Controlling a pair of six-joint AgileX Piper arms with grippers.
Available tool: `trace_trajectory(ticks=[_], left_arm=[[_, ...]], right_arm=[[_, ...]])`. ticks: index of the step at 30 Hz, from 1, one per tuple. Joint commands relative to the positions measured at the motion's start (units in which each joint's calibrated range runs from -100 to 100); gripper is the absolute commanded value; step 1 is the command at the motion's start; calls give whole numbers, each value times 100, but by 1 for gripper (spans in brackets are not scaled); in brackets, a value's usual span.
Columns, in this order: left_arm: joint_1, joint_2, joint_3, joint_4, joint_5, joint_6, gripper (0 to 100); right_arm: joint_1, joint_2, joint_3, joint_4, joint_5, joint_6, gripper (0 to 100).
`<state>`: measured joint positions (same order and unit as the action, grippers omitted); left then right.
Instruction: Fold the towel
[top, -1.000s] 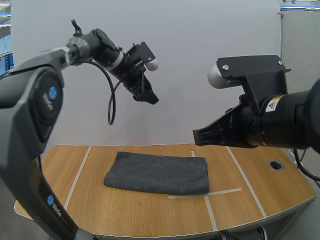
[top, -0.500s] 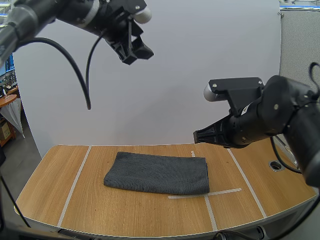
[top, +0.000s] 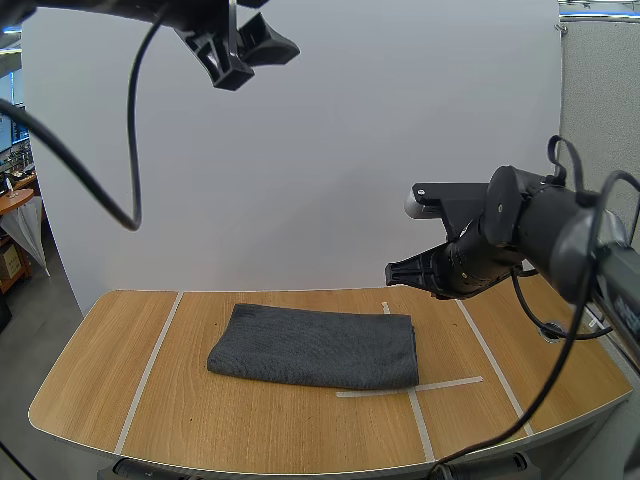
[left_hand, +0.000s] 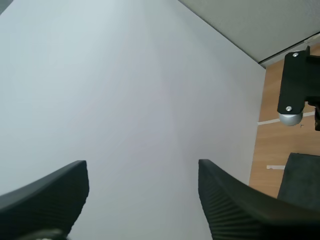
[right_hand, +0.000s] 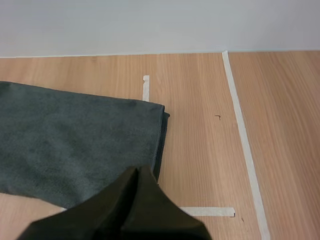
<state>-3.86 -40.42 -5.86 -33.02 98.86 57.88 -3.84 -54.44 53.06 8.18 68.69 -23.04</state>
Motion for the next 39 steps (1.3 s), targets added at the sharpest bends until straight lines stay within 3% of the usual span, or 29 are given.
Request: trace_trajectory(ticks=[1,8,16,21,25,28,32,37,39], left_arm=[[7,-598,-6,-91,-37,-41,100],[7,-658,-6,-91,-37,-41,100],[7,-652,-6,-181,-37,-41,100],[7,-652,-6,-175,65,-163,100],[7,-652,-6,-141,26,-709,100],[7,-652,-6,90,-33,-1741,100],[7,-652,-6,993,-33,-3250,100],[7,-652,-6,1870,-33,-3543,100],[7,-652,-6,2075,-33,-3543,100]], right_arm=[[-431,1193,30,365,-1061,-131,0],[-830,1993,30,1562,-1157,-1220,0],[-1235,2877,30,1965,-1376,-2250,0],[-1531,3376,30,3373,-661,-3855,0],[-1685,3805,30,3610,-503,-4568,0],[-1734,4077,30,3644,-605,-5038,0],[-1734,4340,30,4076,-849,-5515,0],[-1734,4591,-52,4514,-548,-5893,0],[-1734,4678,-114,4590,-488,-5893,19]])
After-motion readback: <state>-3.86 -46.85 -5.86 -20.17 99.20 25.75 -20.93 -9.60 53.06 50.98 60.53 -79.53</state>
